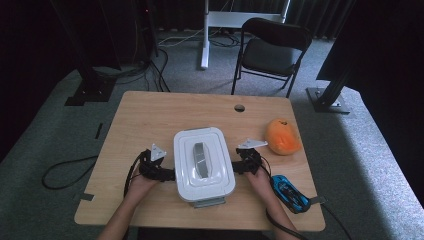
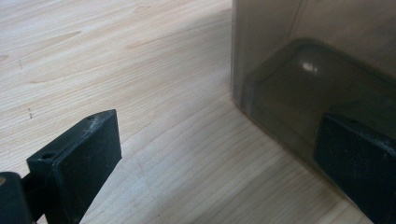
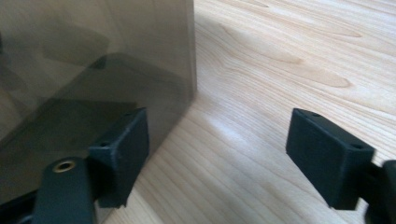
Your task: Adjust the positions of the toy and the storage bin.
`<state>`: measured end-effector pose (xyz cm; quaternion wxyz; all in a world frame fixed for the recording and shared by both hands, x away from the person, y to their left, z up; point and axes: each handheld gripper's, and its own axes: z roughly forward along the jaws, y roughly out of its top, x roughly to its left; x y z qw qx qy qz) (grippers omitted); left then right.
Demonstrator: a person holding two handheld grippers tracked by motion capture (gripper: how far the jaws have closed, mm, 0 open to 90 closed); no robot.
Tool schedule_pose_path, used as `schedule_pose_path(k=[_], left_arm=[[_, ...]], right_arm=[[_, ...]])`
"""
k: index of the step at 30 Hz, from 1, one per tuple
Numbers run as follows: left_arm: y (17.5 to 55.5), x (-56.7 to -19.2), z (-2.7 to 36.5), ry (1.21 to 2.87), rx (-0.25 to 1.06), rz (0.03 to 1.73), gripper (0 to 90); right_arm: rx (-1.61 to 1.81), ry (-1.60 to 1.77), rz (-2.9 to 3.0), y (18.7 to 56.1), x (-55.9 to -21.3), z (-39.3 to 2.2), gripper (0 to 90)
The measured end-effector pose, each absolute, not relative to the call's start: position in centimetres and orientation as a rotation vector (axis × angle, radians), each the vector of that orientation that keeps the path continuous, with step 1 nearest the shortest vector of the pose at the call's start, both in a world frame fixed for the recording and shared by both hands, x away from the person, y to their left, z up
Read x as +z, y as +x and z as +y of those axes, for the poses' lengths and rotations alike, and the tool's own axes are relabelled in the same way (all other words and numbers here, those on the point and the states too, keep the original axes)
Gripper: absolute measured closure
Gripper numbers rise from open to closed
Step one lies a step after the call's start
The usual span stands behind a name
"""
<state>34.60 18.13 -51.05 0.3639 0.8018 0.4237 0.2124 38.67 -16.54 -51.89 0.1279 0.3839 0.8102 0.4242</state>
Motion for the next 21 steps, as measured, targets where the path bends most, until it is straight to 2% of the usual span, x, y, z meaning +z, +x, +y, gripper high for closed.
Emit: schedule_pose_path(k=[3, 21], left_arm=[[34.4, -51.2, 18.3, 2.06, 0.526, 1.084, 1.4], [33.5, -52.4, 16.6, 2.115, 0.486, 1.048, 1.4]], right_arm=[[1.244, 1.128, 2.355, 38.7, -51.8, -16.8, 15.8], [1.232, 1.138, 2.324, 37.7, -50.5, -19.5, 13.6]])
